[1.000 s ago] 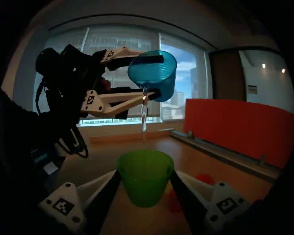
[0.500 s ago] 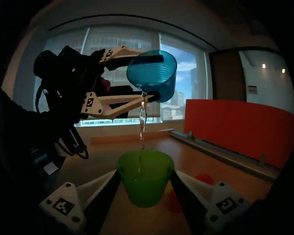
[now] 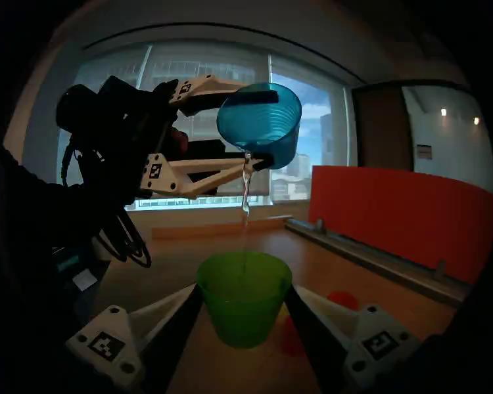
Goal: Pour water
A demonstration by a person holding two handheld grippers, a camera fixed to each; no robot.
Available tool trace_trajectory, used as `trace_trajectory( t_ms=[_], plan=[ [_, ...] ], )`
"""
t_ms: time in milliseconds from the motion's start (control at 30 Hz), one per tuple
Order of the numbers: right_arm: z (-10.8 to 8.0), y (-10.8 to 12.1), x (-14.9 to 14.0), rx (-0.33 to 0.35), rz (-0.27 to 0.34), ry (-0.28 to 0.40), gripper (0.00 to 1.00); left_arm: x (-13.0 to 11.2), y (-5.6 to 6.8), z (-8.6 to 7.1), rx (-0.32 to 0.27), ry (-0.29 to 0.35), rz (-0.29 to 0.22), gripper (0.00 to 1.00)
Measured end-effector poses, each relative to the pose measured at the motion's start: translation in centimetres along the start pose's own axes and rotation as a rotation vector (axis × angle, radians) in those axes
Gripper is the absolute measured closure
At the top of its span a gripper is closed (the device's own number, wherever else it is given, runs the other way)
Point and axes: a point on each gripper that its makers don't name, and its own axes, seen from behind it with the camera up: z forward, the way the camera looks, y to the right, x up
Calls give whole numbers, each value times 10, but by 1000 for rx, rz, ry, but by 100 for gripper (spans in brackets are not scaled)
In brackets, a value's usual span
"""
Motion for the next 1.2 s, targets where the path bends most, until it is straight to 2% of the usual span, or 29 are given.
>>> trace_trajectory(
  t_ms=[433,967,1200],
  plan=[
    [-2,0,3,0,-3,2,11,3,-6,-2,3,10,33,15],
    [-3,-1,4,2,-6,6,11,11,-14,-3,18,23,96,15],
    [-3,-1,2,2,-6,6,11,14,-8,-2,12,25,119,15]
  ],
)
